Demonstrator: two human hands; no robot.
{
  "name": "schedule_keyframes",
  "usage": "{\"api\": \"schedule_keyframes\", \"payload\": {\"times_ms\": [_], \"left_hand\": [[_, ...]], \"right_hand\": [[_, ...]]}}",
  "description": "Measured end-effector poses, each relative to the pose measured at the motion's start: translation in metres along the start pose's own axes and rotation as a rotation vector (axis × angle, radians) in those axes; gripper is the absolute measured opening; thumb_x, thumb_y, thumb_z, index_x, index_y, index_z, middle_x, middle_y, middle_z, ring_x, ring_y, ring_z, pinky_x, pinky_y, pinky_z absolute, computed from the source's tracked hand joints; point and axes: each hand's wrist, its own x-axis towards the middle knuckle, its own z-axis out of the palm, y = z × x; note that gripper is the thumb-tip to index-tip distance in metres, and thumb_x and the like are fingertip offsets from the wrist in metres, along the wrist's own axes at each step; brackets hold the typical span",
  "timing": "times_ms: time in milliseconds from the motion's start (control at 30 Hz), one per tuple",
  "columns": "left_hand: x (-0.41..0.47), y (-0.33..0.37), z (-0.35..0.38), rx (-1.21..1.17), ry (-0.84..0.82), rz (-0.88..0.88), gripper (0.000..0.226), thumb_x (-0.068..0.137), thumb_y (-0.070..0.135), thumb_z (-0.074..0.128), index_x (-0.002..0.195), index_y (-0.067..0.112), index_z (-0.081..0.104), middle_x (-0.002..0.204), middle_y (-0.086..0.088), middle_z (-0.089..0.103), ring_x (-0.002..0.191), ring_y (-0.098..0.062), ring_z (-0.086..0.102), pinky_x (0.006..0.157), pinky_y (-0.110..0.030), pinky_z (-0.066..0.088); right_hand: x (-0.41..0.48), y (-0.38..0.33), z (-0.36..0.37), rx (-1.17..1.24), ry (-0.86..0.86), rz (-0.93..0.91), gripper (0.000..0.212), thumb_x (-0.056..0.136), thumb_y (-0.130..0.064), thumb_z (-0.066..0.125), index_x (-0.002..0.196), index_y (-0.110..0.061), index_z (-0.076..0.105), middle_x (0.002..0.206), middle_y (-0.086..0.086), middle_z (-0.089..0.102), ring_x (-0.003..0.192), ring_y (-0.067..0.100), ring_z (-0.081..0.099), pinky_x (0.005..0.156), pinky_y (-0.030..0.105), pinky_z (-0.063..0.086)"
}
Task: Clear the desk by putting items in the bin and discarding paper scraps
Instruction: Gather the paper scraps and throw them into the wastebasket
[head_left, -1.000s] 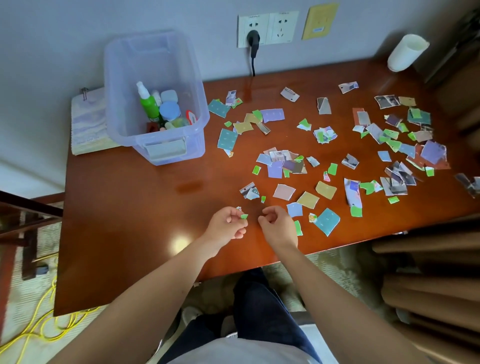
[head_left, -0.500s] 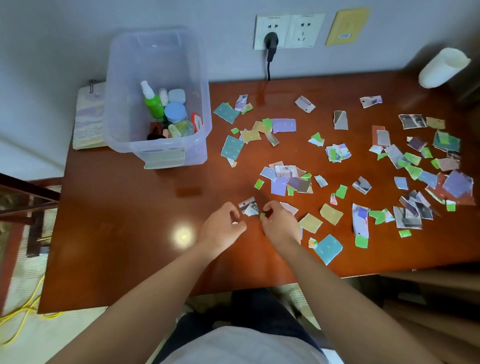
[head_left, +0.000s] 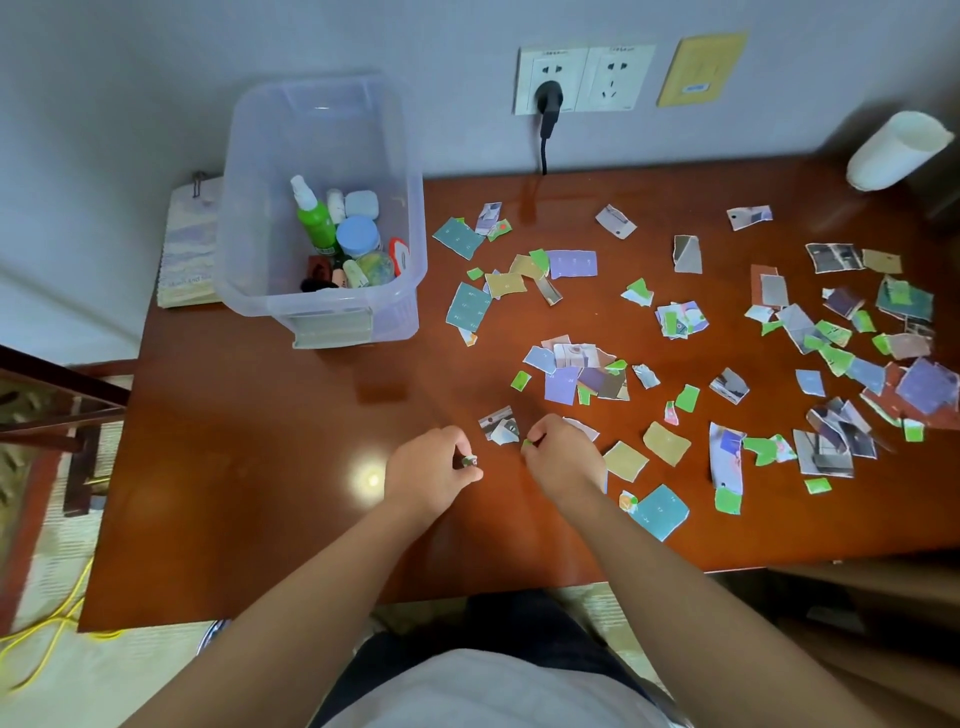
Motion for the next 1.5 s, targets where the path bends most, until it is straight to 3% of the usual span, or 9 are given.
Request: {"api": "schedule_keyframes", "payload": {"times_ms": [300, 467, 533, 733, 867, 1100, 1300, 1400, 1500], "left_hand": [[0.007, 0.005, 0.002, -0.097, -0.101, 0.044, 0.015, 0.084, 0.038, 0.066, 0.081, 0.029, 0.055, 0.075, 0.013, 0.052, 0.074, -0.008, 0.051, 0.061, -0.023, 0.033], [0.019, 0.031, -0.002, -0.795, -0.134, -0.272, 0.012, 0.090, 0.016, 0.058, 0.083, 0.015, 0.048, 0.079, 0.002, 0.060, 0.065, -0.011, 0.056, 0.054, -0.020, 0.042], [0.026, 0.038, -0.003, -0.906, -0.145, -0.366, 0.011, 0.091, 0.005, 0.051, 0.085, 0.014, 0.048, 0.083, -0.005, 0.063, 0.063, -0.014, 0.059, 0.049, -0.020, 0.044], [0.040, 0.038, 0.003, -0.662, -0.102, -0.307, 0.005, 0.092, 0.017, 0.051, 0.093, 0.022, 0.052, 0.090, 0.001, 0.061, 0.069, -0.013, 0.055, 0.057, -0.023, 0.041], [0.040, 0.036, 0.007, -0.231, -0.106, -0.113, 0.041, 0.078, 0.034, 0.069, 0.112, 0.026, 0.048, 0.100, 0.008, 0.060, 0.089, -0.017, 0.061, 0.078, -0.030, 0.048], [0.045, 0.042, 0.006, -0.099, -0.075, -0.109, 0.035, 0.073, 0.033, 0.077, 0.098, 0.023, 0.054, 0.108, 0.004, 0.054, 0.090, -0.020, 0.061, 0.077, -0.031, 0.047], [0.049, 0.048, 0.004, -0.015, -0.115, -0.045, 0.023, 0.080, 0.029, 0.071, 0.087, 0.022, 0.049, 0.105, 0.000, 0.050, 0.087, -0.022, 0.057, 0.078, -0.033, 0.046], [0.049, 0.048, 0.010, -0.086, -0.111, -0.006, 0.018, 0.088, 0.028, 0.063, 0.079, 0.026, 0.048, 0.096, 0.003, 0.054, 0.080, -0.015, 0.054, 0.072, -0.029, 0.044], [0.047, 0.055, 0.010, -0.425, -0.106, -0.099, 0.014, 0.090, 0.022, 0.061, 0.086, 0.024, 0.047, 0.086, 0.005, 0.056, 0.073, -0.010, 0.051, 0.066, -0.024, 0.040]], "right_hand": [[-0.004, -0.001, -0.003, -0.011, 0.042, -0.059, 0.010, 0.092, -0.022, 0.058, 0.097, -0.026, 0.065, 0.103, -0.005, 0.065, 0.084, 0.012, 0.060, 0.057, 0.019, 0.045], [-0.003, 0.000, -0.006, -0.014, 0.026, -0.075, 0.013, 0.092, -0.025, 0.060, 0.103, -0.026, 0.066, 0.108, -0.005, 0.062, 0.089, 0.014, 0.061, 0.057, 0.020, 0.041], [-0.001, 0.000, -0.007, -0.025, 0.014, -0.072, 0.012, 0.092, -0.024, 0.059, 0.102, -0.024, 0.067, 0.106, -0.004, 0.062, 0.088, 0.015, 0.061, 0.057, 0.020, 0.039], [0.003, 0.001, -0.009, 0.018, -0.032, -0.105, 0.009, 0.089, -0.020, 0.060, 0.092, -0.023, 0.067, 0.096, -0.004, 0.063, 0.084, 0.014, 0.060, 0.061, 0.021, 0.047], [0.007, 0.008, -0.015, 0.339, -0.034, -0.004, 0.007, 0.078, -0.017, 0.064, 0.074, -0.023, 0.062, 0.076, -0.008, 0.062, 0.072, 0.012, 0.058, 0.056, 0.021, 0.044], [0.015, 0.011, -0.035, 0.920, -0.193, 0.287, 0.018, 0.086, -0.001, 0.054, 0.091, -0.011, 0.069, 0.078, 0.010, 0.064, 0.058, 0.016, 0.060, 0.063, 0.033, 0.061], [0.022, 0.008, -0.043, 1.126, -0.229, 0.512, 0.025, 0.084, -0.010, 0.041, 0.064, -0.007, 0.056, 0.059, 0.009, 0.049, 0.049, 0.018, 0.047, 0.049, 0.024, 0.043], [0.025, 0.013, -0.046, 1.004, -0.174, 0.434, 0.028, 0.091, -0.024, 0.044, 0.066, -0.013, 0.051, 0.063, 0.004, 0.048, 0.058, 0.014, 0.048, 0.051, 0.023, 0.036], [0.027, 0.027, -0.047, 0.554, -0.063, 0.204, 0.013, 0.091, -0.030, 0.052, 0.088, -0.021, 0.060, 0.083, -0.003, 0.063, 0.085, 0.016, 0.062, 0.062, 0.025, 0.044]]}}
